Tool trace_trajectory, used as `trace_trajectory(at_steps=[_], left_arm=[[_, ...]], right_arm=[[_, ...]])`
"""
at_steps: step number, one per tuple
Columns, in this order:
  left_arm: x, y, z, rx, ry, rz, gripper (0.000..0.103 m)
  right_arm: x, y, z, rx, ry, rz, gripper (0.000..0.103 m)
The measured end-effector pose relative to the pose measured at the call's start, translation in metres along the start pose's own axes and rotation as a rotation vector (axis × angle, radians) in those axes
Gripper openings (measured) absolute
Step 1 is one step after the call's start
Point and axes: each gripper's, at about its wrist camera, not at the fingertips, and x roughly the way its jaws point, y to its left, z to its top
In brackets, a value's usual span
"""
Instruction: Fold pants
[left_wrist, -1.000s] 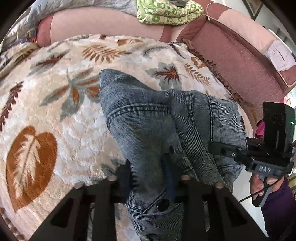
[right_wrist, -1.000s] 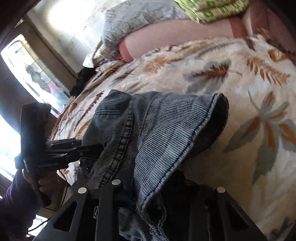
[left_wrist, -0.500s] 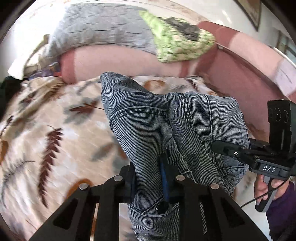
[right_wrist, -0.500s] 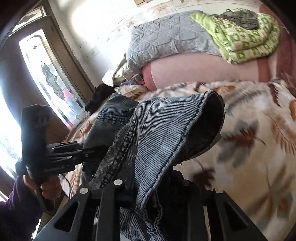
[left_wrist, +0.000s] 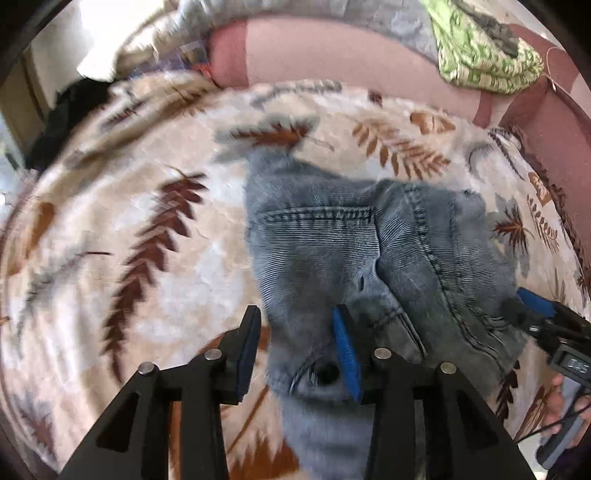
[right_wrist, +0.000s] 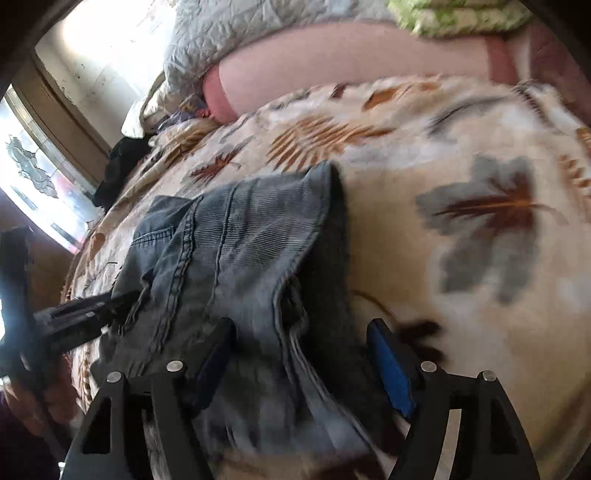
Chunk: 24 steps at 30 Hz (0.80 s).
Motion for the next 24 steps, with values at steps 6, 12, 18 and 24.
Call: trace_trajectory(at_steps=[6, 12, 18, 24], left_arm=[[-0.101, -0.019, -0.040, 0.027, -0.208, 0.069, 0.081], [-0.197, -0.043, -0.092, 0.102, -0.419, 0.202, 0.087], [-0.259, -0.051, -0.131, 0.090, -0.536, 0.280, 0.089], [-0.287, -0.044, -0.145, 0.038, -0.553, 0.290, 0.089]], right_arm=[[-0.104, 0.022, -0.023, -0.076, -0.180, 0.017, 0.076], [-0.202, 0.064, -0.059, -0.152, -0.356, 0.019, 0.076], [-0.268, 0.101, -0.097, -0.213, -0.485, -0.012, 0.079], [-0.281, 0.129, -0.124, -0.274, -0.491, -0.009, 0.079]])
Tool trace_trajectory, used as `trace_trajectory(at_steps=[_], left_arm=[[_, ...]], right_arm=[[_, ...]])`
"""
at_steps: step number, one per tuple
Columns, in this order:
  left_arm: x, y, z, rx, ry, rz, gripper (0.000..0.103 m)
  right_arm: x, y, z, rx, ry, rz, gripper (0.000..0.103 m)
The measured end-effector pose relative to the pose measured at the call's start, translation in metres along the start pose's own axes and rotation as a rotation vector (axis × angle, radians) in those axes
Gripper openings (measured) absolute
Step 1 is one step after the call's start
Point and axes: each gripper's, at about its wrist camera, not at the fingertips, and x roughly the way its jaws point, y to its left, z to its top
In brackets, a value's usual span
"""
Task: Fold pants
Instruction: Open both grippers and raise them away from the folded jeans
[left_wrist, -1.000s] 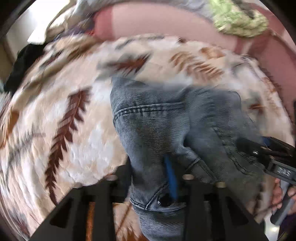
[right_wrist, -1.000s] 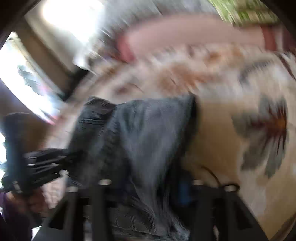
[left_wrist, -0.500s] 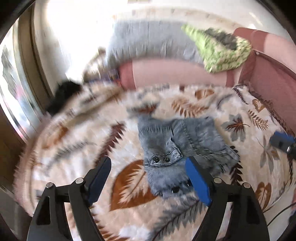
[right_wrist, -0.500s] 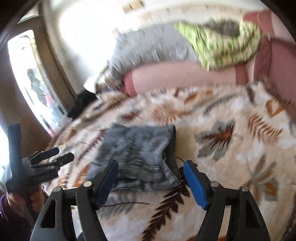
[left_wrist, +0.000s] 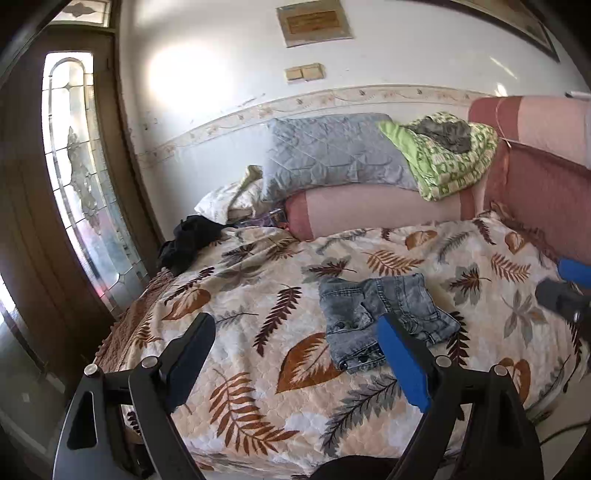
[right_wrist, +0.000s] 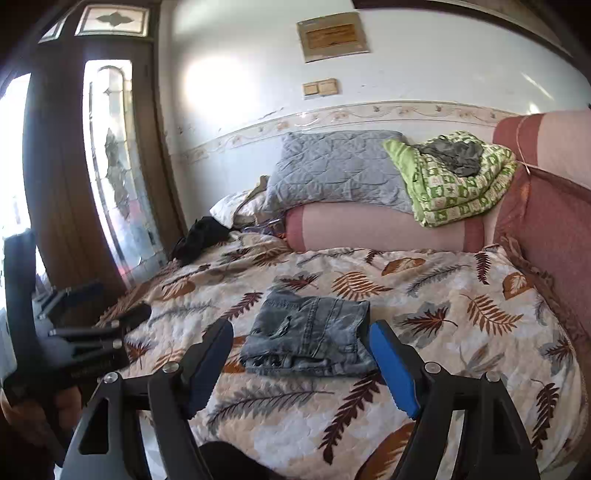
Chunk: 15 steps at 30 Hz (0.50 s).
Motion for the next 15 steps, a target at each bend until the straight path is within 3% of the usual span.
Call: trace_trajectory(at_steps=[15], left_arm=[[0.013, 0.026, -0.001, -0.073, 0.046, 0.061, 0.090]], right_arm=[[0.014, 0.029, 0.008, -0.016, -0.006, -0.003, 0.080]])
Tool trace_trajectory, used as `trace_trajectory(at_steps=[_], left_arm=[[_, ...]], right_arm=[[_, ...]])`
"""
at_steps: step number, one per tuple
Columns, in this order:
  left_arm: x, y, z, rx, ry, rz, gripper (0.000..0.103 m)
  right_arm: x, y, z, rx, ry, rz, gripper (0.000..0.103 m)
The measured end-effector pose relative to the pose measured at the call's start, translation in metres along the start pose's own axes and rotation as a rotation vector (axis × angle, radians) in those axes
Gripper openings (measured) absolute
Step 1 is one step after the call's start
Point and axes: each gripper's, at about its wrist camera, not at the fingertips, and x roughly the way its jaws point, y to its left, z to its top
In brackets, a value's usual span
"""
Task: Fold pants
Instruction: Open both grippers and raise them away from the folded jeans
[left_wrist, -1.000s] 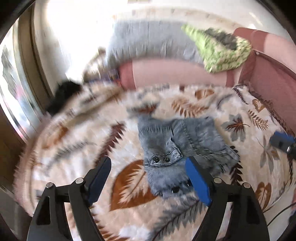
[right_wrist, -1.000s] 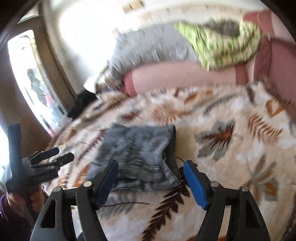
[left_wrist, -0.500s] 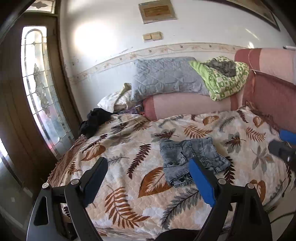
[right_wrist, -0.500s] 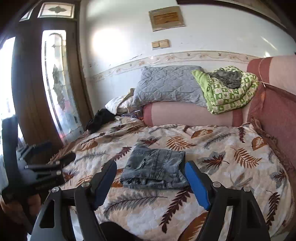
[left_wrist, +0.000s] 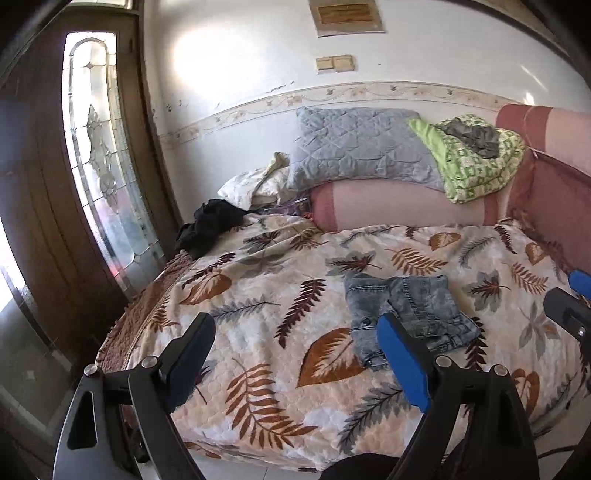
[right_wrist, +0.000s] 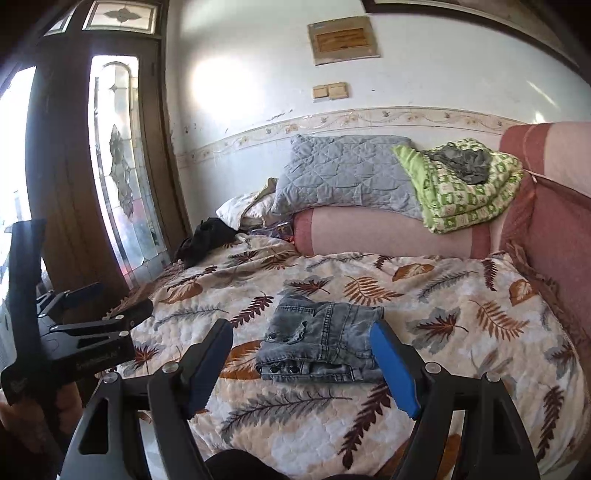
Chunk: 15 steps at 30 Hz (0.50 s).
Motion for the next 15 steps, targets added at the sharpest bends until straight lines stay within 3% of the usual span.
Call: trace_trajectory(at_steps=[8, 15], left_arm=[[0.031, -0.006, 0.008, -0.008, 0.039, 0.024, 0.090], [0.051, -0.017, 0.016, 0.002, 0.059, 0.036, 0.090]], right_arm=[[0.034, 0.004, -0.008, -0.075, 0.043, -0.013, 0.080], [0.053, -0.017, -0.006, -0.042, 0.045, -0.026, 0.080]])
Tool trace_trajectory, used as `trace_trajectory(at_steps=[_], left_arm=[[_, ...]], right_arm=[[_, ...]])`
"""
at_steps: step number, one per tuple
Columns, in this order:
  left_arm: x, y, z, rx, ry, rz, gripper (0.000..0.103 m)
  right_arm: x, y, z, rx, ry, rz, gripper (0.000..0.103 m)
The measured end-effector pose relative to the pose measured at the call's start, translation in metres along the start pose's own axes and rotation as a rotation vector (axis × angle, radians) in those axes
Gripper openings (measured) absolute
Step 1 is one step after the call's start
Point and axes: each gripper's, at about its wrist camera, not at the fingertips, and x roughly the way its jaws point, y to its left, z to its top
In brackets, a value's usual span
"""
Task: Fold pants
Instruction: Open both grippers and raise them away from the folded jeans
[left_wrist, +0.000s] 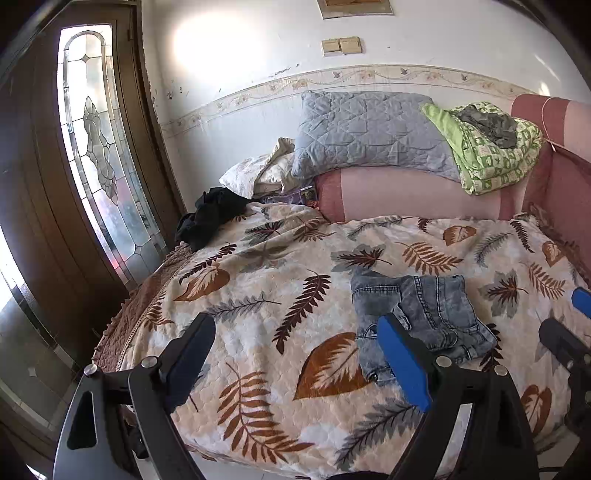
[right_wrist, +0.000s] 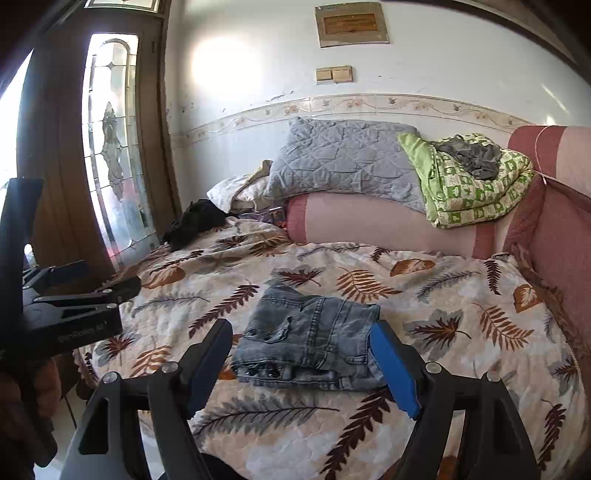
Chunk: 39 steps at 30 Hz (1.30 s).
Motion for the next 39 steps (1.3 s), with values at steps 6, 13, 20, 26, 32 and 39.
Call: trace_trajectory(at_steps=[6, 13, 20, 26, 32, 39], left_arm=[[0.009, -0.009, 0.006, -0.010, 0.010, -0.015, 0.090], [0.012, -0.014, 0.007, -0.012, 0.009, -0.037, 0.090], [0.010, -0.008, 0.005, -0.025, 0.007, -0.047, 0.090], [0.007, 0.001, 0.002, -0.043, 0.005, -0.053, 0.090], [0.002, 0.010, -0.001, -0.058, -0.002, -0.066, 0.090], [-0.007, 0.019, -0.002, -0.073, -0.024, -0.071, 0.090]], right_arm=[[0.014, -0.007, -0.002, 0.003, 0.028, -0.002, 0.080], [0.020, -0.012, -0.003, 0.033, 0.047, -0.014, 0.080], [0.018, -0.014, 0.001, 0.069, 0.045, -0.043, 0.080], [0.011, -0.011, 0.007, 0.082, 0.023, -0.060, 0.080], [0.004, -0.001, 0.011, 0.080, 0.011, -0.072, 0.080], [0.002, 0.010, 0.010, 0.058, 0.021, -0.065, 0.080]])
